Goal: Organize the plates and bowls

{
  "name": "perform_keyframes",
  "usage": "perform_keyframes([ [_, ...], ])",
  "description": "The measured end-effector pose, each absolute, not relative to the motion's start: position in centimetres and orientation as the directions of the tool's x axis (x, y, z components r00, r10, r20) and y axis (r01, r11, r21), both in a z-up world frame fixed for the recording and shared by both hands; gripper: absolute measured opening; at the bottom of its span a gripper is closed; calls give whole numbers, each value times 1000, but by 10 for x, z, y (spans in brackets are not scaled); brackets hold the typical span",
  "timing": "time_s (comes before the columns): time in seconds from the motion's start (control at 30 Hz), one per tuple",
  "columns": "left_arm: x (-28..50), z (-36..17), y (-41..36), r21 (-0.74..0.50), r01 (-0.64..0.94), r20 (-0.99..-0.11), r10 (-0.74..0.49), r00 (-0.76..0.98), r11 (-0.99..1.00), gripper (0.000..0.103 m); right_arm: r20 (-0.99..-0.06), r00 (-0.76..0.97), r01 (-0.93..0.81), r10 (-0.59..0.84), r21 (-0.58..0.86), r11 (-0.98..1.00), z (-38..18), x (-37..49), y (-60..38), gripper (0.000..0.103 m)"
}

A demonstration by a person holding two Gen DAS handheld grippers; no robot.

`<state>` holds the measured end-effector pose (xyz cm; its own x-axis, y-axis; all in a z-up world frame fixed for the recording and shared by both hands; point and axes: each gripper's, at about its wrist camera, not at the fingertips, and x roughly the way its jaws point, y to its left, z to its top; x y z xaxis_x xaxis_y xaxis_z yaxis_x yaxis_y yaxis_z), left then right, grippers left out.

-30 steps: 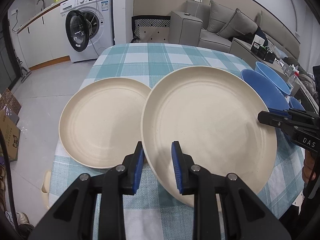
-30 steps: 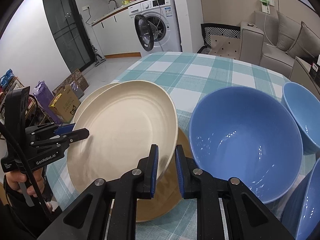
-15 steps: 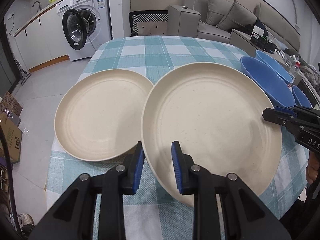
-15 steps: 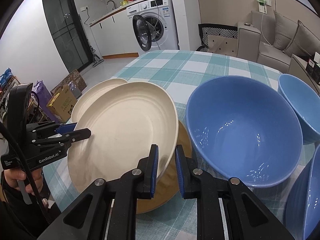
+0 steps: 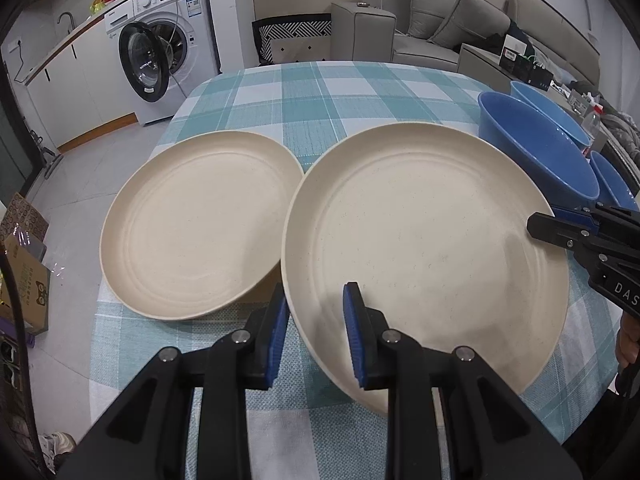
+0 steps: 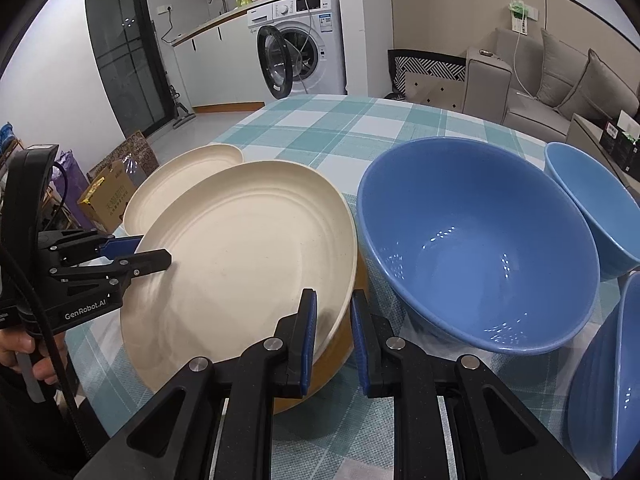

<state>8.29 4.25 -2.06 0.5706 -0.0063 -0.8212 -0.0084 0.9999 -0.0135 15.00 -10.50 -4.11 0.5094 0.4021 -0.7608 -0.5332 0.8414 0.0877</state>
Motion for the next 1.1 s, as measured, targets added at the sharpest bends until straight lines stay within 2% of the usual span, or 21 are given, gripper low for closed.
perform_keyframes([
  [0.73,85,-29,32,67,-6,-822,59,566,998,25,-779,549,-517,301,-34,855,-57,145,-94,18],
  [1.1,86,-31,29,90,9,-823,69,563,996,32,-791,542,-517,285,-46,855,-63,145,-94,20],
])
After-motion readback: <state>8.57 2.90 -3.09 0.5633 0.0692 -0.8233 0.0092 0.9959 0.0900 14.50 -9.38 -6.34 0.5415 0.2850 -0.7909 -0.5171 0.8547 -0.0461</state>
